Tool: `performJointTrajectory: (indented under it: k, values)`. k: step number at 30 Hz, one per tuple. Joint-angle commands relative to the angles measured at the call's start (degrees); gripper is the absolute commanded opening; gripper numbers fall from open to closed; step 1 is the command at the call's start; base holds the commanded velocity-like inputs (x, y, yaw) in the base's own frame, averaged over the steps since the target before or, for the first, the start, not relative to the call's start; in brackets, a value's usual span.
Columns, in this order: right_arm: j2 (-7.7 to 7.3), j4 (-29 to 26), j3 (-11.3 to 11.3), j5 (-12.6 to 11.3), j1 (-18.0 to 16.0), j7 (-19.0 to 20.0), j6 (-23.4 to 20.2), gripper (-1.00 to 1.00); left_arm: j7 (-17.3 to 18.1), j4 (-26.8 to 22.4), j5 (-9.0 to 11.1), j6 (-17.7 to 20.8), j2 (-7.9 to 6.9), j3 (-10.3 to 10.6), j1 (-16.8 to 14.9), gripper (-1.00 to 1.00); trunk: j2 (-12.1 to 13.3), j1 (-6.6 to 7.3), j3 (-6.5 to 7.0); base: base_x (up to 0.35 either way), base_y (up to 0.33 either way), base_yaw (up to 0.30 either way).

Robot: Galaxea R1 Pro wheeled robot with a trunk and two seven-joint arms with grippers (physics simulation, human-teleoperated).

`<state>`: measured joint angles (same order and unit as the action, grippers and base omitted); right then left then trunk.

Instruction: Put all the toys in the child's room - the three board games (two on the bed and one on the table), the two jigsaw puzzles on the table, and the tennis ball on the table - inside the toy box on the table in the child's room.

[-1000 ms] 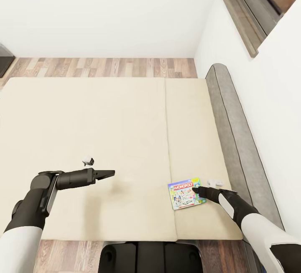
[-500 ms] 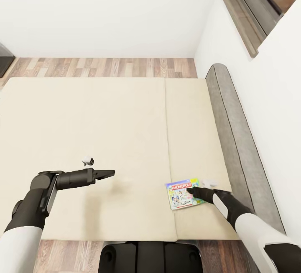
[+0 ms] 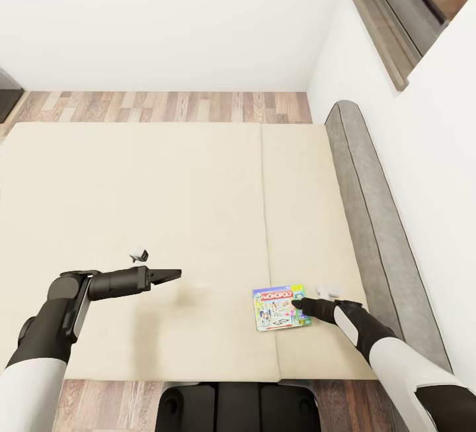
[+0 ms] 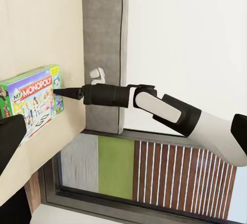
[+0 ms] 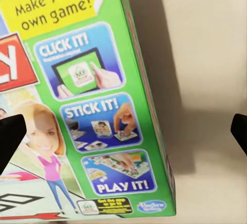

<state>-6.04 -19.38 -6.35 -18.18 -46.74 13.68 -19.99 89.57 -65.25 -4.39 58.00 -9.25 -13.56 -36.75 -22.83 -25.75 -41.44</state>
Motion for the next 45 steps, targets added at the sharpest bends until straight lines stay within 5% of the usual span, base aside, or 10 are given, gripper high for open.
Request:
performJointTrajectory:
  k: [1, 45]
  values:
    - [-0.06, -0.1, -0.5, -0.6, 0.0, 0.0, -0.2, 1.0, 0.4, 0.0, -0.5, 0.6, 0.02, -0.1, 0.0, 1.0, -0.1, -0.03, -0.06, 0.0, 0.0, 0.0]
    - [1.43, -0.1, -0.4, -0.6, 0.0, 0.0, -0.2, 1.0, 0.4, 0.0, -0.5, 0.6, 0.18, 0.0, 0.0, 1.0, -0.1, -0.03, -0.06, 0.0, 0.0, 0.0]
